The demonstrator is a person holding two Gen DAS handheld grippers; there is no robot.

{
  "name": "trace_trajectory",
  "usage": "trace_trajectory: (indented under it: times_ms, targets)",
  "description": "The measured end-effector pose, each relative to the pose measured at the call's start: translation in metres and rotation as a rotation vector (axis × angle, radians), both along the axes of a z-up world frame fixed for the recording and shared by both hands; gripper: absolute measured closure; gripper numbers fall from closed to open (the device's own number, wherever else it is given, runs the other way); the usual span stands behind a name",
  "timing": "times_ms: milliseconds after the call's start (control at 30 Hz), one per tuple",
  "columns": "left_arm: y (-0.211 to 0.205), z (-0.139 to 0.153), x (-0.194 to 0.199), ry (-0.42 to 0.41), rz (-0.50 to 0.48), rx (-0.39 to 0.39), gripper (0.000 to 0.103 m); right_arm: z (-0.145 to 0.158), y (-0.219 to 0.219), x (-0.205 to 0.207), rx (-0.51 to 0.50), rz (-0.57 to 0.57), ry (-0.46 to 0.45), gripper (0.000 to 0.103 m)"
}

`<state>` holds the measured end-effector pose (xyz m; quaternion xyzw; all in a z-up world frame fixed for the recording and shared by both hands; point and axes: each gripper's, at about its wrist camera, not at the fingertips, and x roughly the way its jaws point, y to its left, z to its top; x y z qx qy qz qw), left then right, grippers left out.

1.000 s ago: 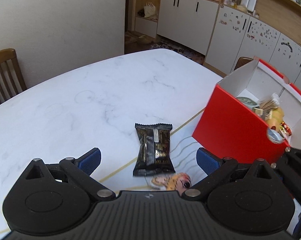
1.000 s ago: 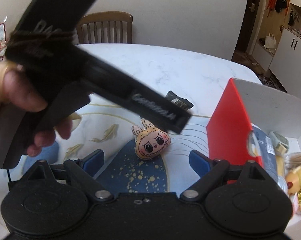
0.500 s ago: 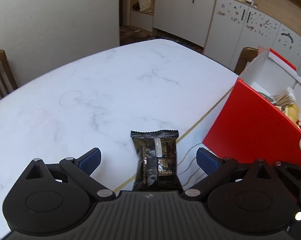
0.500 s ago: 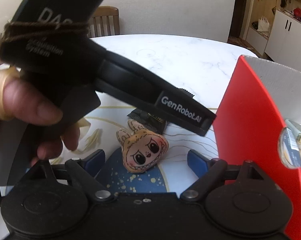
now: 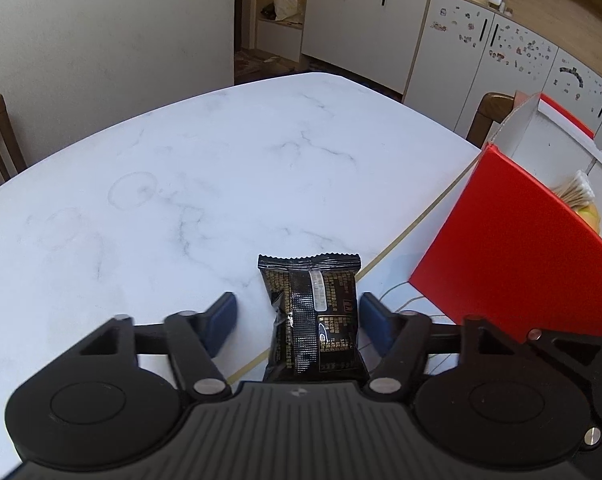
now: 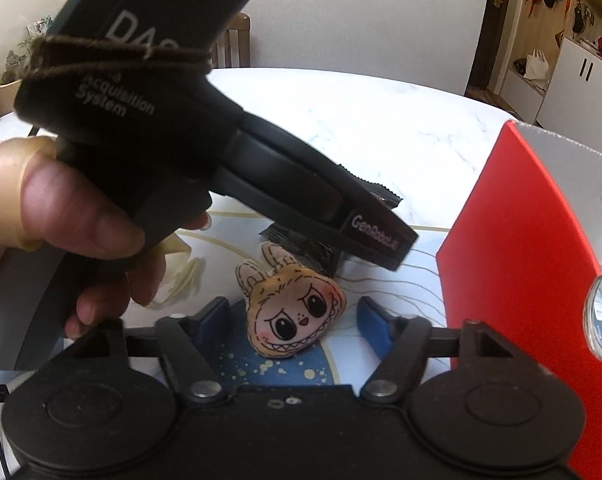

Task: Organize objects
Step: 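Reach the left tool to the black snack packet while the right tool approaches the plush doll, then grasp the black snack packet with the left tool while the right tool grasps the plush doll, then carry snack packet and plush doll over the shoebox and lower them inside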

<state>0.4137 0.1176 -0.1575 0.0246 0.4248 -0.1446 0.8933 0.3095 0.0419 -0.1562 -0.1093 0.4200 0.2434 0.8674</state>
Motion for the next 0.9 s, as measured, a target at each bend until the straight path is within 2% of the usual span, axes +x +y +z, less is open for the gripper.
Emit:
trace_trajectory:
  times_ms: [100, 300, 667, 767, 867, 900]
  targets:
    - [0.001, 0.001, 0.000, -0.002, -0.005, -0.013, 0.054, 0.002, -0.001, -0.004, 0.002, -0.005, 0.000, 0.051]
    - [0.004, 0.008, -0.004, -0.001, 0.003, -0.014, 0.065, 0.009, -0.006, -0.008, 0.000, -0.025, 0.009, 0.056]
    - [0.034, 0.039, -0.033, -0.007, 0.071, -0.080, 0.069, 0.041, -0.004, -0.050, 0.038, -0.002, 0.020, 0.056]
    - [0.040, 0.052, -0.048, -0.008, 0.086, -0.086, 0.069, 0.057, -0.006, -0.043, 0.061, 0.012, 0.018, 0.056]
    - [0.045, 0.065, -0.065, -0.007, 0.088, -0.093, 0.069, 0.071, -0.015, -0.053, 0.082, 0.021, 0.014, 0.056]
    - [0.046, 0.069, -0.071, -0.009, 0.087, -0.090, 0.069, 0.075, -0.020, -0.042, 0.089, 0.023, 0.014, 0.056]
